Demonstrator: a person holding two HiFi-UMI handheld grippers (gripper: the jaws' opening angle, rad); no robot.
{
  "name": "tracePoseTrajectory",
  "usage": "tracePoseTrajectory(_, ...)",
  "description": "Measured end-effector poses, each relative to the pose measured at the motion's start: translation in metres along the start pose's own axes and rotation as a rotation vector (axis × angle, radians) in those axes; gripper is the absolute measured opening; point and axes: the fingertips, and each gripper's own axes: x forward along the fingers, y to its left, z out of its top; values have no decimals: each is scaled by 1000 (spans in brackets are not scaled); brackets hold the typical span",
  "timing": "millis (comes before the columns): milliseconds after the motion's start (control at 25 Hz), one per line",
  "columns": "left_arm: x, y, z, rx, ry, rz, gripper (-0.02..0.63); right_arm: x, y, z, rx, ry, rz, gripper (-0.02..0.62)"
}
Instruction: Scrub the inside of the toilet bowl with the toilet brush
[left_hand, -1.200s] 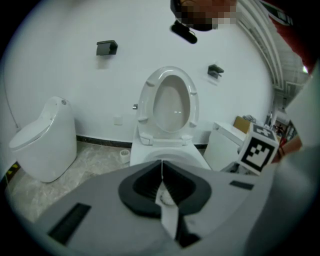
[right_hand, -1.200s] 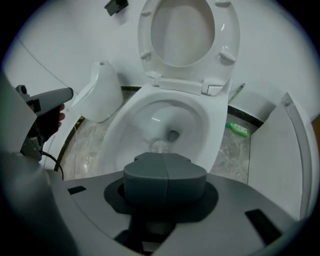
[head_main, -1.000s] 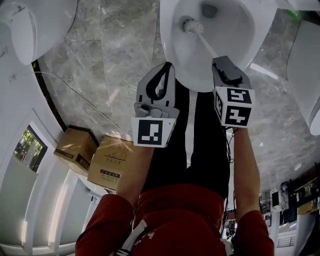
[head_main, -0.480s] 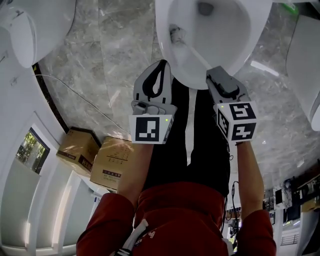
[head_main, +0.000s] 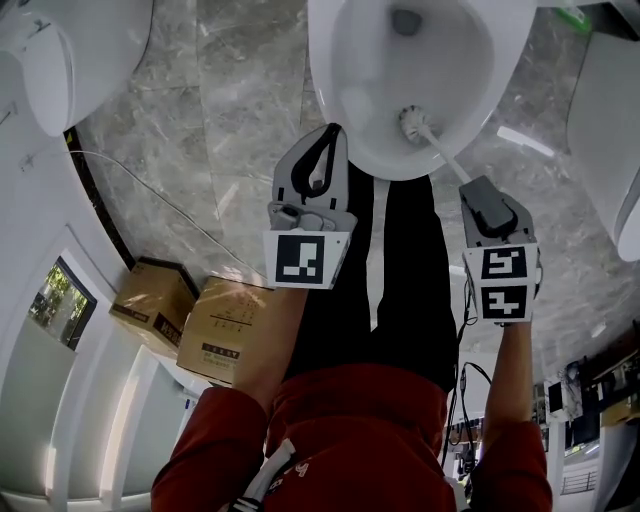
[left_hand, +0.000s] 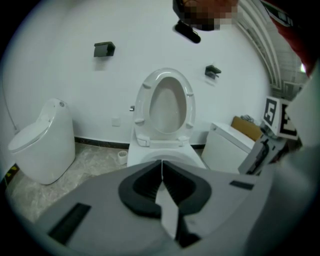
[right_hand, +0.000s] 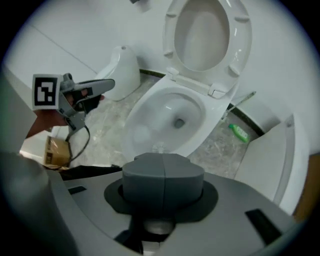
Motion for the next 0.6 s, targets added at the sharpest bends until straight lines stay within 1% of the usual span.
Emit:
tracePoseTrajectory(120,-2,-1,1,-1,1,3,-2,-3,-34,21,-60,-24,-161,146)
tracePoseTrajectory(200,-3,-1,0,1,3,6,-2,-1,-58,44,-81,-71,-267,146)
tracePoseTrajectory(280,-3,0,1,2,2,11,-2,3,-81,72,-70,-141,-355,146)
tracePoseTrajectory(320,-3,1,2,0,-1,16,-2,4,-91,88,-46,-179,-378,146)
tracePoseTrajectory(400,-4,2,6,-2,-11,25,-2,6,-99,119,22,-253,-376,146)
tracePoseTrajectory(480,-5,2,10,-2,-19,34,-2,12,-94,150,72,-336,-335,146)
tracePoseTrajectory(520,-5,3,11,-4,-21,39,-2,15,-87,164,88,-380,-298,146)
tracePoseTrajectory(600,-7,5,14,-15,-21,52,-2,25,-63,187,115,-445,-191,146)
